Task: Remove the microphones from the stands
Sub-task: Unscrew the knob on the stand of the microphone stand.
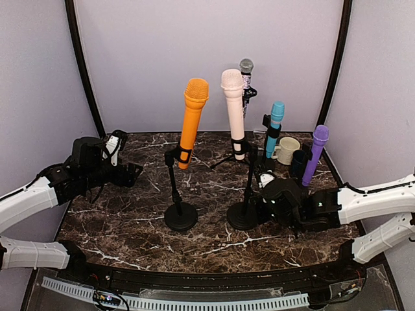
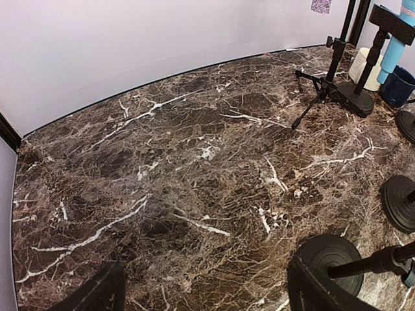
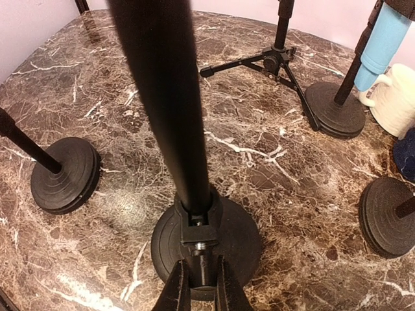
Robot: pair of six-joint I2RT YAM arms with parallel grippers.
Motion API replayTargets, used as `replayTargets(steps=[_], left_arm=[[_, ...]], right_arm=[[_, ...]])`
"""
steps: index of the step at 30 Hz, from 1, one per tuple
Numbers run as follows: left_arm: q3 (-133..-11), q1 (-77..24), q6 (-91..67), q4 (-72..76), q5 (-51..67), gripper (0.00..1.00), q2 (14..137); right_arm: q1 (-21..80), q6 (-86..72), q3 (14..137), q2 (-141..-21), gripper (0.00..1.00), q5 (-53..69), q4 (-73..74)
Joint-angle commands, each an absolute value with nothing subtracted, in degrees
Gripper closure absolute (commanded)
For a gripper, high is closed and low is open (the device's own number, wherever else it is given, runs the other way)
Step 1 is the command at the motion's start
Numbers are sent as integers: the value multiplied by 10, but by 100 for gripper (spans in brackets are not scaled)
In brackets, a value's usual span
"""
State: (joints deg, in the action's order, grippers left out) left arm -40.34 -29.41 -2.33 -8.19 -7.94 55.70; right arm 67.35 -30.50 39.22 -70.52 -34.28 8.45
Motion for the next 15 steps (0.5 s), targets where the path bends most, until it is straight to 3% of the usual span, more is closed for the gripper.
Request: replayTargets(steps=[1, 15], left_arm=[[-401, -290, -23, -72, -76, 12, 553], [-401, -290, -25, -72, -76, 11, 550]], right_arm=[[682, -314, 399, -734, 100, -372, 143], [699, -317, 432, -775, 100, -410, 195]])
